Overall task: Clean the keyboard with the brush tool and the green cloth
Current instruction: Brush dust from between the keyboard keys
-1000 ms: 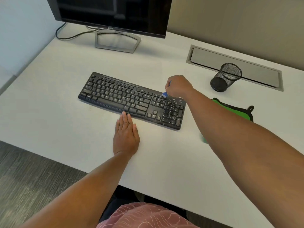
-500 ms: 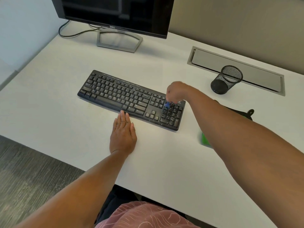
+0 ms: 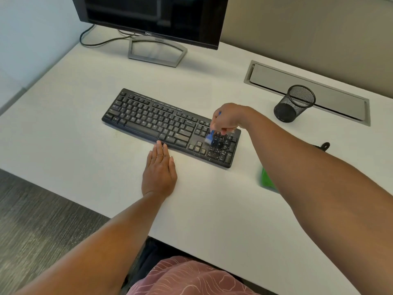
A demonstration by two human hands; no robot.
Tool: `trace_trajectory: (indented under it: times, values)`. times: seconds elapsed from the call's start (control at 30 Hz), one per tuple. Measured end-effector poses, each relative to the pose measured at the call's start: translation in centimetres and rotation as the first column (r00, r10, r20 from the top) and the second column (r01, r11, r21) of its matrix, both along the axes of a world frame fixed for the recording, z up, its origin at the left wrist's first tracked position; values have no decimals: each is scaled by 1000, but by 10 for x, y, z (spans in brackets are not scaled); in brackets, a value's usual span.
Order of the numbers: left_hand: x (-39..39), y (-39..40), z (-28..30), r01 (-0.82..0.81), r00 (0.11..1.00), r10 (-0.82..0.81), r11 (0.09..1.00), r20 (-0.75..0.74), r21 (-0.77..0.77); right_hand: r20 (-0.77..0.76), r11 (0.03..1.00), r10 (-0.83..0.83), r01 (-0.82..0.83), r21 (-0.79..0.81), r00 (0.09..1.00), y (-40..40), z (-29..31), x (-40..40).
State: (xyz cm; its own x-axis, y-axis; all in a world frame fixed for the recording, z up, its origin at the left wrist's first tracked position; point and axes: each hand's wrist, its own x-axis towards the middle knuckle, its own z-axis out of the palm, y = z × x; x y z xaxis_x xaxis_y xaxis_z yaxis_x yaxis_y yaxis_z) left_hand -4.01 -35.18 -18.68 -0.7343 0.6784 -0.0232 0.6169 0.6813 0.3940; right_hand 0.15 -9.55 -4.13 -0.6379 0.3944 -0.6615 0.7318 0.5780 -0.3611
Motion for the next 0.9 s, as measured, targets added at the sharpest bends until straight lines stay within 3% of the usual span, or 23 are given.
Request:
trace_trajectory:
  times: [0.1,0.2,0.27,0.33,0.4,0.47,0.53,0.6,0.67,0.8,0.9]
  values:
    - [1,0,0,-1,1000,1,1000,-1,-7,-205,967,-149,186,175,967,6,-5,-9]
    - [0,0,-1,1,1000,-1,1000,-4,-6,-221,945,-187,237,227,957,-2,-8,-9]
    - [0,0,-1,2,1000,-2,1000,-6,-9,-127,964,-187,207,167,974,-7,-11,-8]
    - [0,0,-2,0,1000,0,1000,-6,-7,-60,970,-243,243,-2,968,-9,-12,-9]
    - [-1,0,-1,3,1000,-3,1000,-3,-6,-119,948,-318,312,-64,941,-8,-10,-12]
    - [0,0,-1,4,1000,-4,1000,-5,-2,-241,929,-350,368,32,905,-6,-9,-16]
    - [-1,0,-1,1,1000,-1,1000,-4,5,-228,946,-276,306,110,934,-9,-7,-17]
    - [0,-1,-1,0,1000,0,1000,3,7,-55,987,-148,151,46,987,-15,-7,-18]
    - [0,-1,-1,2,1000,-2,1000,9,6,-6,998,-64,64,1,998,-16,-9,-20]
    - [-1,0,-1,4,1000,-4,1000,-4,8,-273,989,-138,146,6,952,-16,-13,-29]
    - [0,-1,-1,1,1000,-1,1000,19,17,-294,994,-50,77,83,955,-17,-19,-36]
